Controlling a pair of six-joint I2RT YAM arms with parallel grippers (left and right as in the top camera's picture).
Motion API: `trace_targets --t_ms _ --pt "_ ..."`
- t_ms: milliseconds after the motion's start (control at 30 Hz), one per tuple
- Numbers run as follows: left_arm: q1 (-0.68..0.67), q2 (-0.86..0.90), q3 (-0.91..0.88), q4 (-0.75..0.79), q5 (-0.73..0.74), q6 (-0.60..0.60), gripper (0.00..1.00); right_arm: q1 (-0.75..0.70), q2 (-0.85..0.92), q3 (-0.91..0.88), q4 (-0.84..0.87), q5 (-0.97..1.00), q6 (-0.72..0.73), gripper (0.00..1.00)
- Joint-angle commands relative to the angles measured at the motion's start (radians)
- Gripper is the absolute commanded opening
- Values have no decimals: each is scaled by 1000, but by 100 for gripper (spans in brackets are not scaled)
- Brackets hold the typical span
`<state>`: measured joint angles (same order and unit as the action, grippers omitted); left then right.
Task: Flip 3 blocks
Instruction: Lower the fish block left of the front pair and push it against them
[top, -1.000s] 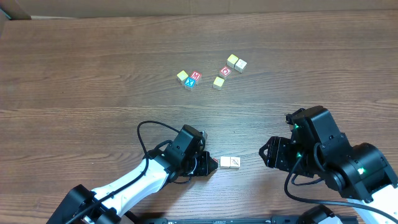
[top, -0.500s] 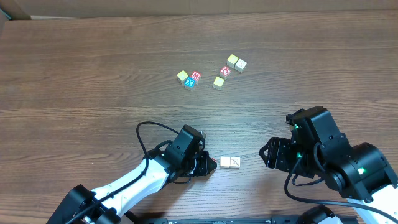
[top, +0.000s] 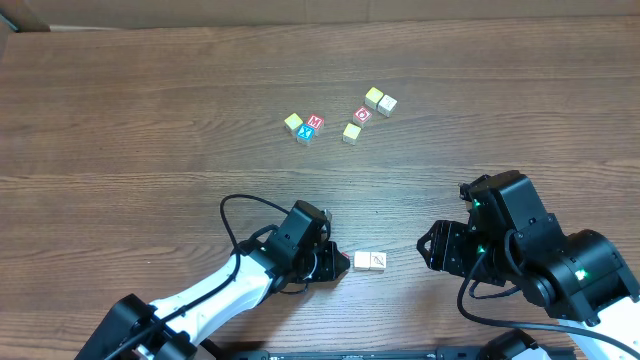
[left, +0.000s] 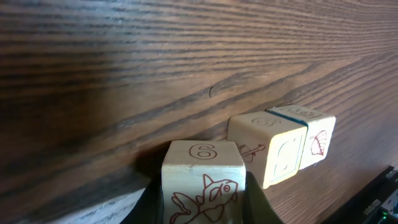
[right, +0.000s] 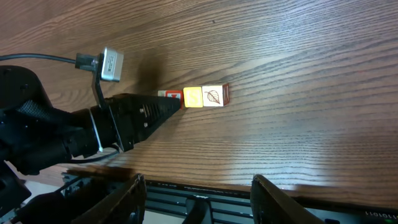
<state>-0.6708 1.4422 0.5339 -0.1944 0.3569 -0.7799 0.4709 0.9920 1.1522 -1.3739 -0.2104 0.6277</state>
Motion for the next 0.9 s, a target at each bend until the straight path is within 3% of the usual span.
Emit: trace_targets --t_ms 0,233,533,867 --pt "-4 37 -4 -6 -23 -21 6 -6 -8 28 2 -1 -7 56" --pt "-4 39 -4 -10 -23 -21 6 -6 -8 28 2 -1 -7 56" --pt "-4 39 -4 -11 -24 -21 32 -6 -8 28 2 -1 -8 56" --pt "-4 39 -4 -10 -24 -21 34 -6 -8 28 -6 -1 -8 55"
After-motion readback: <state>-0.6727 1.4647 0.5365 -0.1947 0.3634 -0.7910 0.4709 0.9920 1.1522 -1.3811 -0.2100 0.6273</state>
